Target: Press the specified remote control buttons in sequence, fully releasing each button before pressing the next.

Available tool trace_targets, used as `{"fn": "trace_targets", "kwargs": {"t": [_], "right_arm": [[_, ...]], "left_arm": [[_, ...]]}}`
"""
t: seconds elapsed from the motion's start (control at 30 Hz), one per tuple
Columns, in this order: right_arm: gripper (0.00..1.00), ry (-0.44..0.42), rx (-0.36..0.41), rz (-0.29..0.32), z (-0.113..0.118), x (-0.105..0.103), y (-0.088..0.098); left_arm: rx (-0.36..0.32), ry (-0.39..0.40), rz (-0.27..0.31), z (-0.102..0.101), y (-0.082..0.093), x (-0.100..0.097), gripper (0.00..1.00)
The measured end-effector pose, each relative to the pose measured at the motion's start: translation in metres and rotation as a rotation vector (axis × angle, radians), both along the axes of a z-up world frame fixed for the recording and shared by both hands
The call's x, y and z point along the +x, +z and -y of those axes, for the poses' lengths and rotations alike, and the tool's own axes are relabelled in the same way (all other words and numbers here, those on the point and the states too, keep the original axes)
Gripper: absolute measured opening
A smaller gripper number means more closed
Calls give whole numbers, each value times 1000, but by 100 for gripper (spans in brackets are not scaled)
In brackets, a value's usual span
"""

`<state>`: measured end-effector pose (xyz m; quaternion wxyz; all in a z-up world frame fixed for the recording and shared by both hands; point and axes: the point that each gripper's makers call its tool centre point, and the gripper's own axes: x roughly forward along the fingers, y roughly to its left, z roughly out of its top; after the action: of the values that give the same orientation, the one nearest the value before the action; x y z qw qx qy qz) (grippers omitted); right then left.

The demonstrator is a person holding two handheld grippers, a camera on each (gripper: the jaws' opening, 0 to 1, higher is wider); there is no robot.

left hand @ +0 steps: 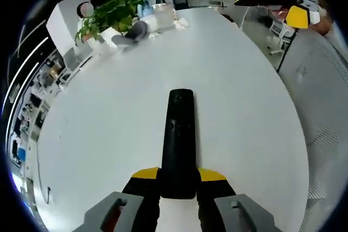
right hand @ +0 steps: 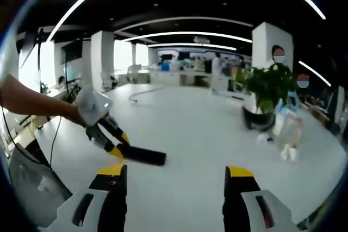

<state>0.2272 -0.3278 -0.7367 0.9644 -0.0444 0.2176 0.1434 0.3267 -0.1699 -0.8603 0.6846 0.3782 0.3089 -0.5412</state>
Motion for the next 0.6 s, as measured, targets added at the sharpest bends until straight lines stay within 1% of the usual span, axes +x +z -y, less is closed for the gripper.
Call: {"fn": "trace_targets", "kwargs": {"t": [0.37, 0.6], "right_arm": [[70, -2, -2, -8, 0, 0, -2], [70, 7, -11, -19, -1, -1, -4]], "left_arm": [[2, -6, 13, 6, 0, 16, 24], [21, -30, 27, 6, -1, 28, 24]]}}
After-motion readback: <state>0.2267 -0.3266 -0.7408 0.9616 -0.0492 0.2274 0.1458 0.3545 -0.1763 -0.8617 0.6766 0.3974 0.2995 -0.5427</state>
